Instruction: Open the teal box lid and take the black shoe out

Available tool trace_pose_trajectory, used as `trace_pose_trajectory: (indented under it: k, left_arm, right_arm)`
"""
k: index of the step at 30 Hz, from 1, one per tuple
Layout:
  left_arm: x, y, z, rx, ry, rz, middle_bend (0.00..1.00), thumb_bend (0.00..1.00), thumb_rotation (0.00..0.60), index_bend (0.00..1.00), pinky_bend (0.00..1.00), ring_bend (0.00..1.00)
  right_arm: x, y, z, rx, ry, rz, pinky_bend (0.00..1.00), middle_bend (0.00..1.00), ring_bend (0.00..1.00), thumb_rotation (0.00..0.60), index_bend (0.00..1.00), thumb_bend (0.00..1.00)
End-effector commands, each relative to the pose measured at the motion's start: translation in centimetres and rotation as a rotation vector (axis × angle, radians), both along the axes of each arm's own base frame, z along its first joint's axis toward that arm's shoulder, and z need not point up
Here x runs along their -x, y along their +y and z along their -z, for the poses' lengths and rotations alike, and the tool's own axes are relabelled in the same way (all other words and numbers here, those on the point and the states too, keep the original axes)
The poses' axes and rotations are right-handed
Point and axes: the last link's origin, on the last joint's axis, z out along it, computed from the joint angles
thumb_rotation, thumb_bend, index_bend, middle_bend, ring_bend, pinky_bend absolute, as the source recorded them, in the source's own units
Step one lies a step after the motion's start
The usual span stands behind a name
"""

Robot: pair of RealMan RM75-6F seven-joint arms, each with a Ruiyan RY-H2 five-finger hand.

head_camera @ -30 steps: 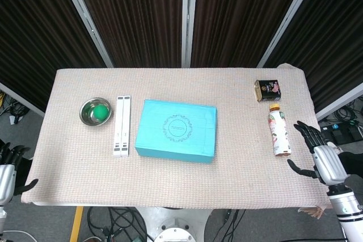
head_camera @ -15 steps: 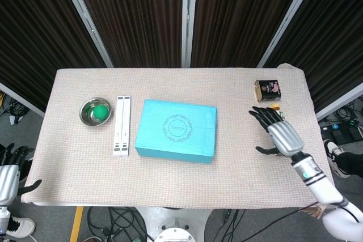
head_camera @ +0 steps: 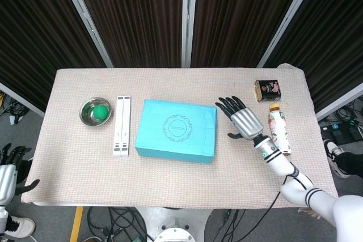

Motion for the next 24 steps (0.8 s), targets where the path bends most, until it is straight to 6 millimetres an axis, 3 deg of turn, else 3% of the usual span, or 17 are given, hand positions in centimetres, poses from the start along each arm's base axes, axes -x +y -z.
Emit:
trace_pose_trajectory:
  k: [1,11,14,16,19,24]
  left_arm:
    - [0.1,0.0,0.0,0.002,-0.003,-0.002,0.17,0.0,0.6,0.22,0.12,0.05]
    - [0.4,0.1,0.4,0.02,-0.032,-0.01,0.17,0.0,0.6,0.22,0.12,0.05]
    - [0.4,0.1,0.3,0.022,-0.048,-0.007,0.17,0.0,0.6,0.22,0.13,0.05]
    - [0.5,0.0,0.3,0.022,-0.045,-0.008,0.17,0.0,0.6,0.22,0.13,0.05]
    - [0.6,0.0,0.3,0.024,-0.042,-0.013,0.17,0.0,0.6,0.22,0.13,0.05]
    - [0.6,0.1,0.4,0.024,-0.035,-0.011,0.17,0.0,0.6,0.22,0.13,0.05]
  right_arm:
    - [-2.1,-0.4,2.8,-0.014,-0.02,-0.09,0.0,0.0,0.0,0.6,0.0,0.0]
    - [-3.0,0.1,5.0,-0.028,-0.024,-0.191,0.0,0.02,0.0,0.6,0.01,0.04]
    - [-3.2,0.5,5.1,-0.017,-0.006,-0.26,0.0,0.1,0.0,0.6,0.09,0.21]
    - [-3.2,0.8,5.1,-0.016,-0.004,-0.288,0.0,0.21,0.04,0.6,0.25,0.38]
    - [-3.1,0.9,5.3,-0.036,-0.064,-0.253,0.0,0.31,0.09,0.6,0.38,0.46]
    - [-3.1,0.3,5.5,-0.129,-0.326,-0.068,0.0,0.35,0.1,0.6,0.42,0.53]
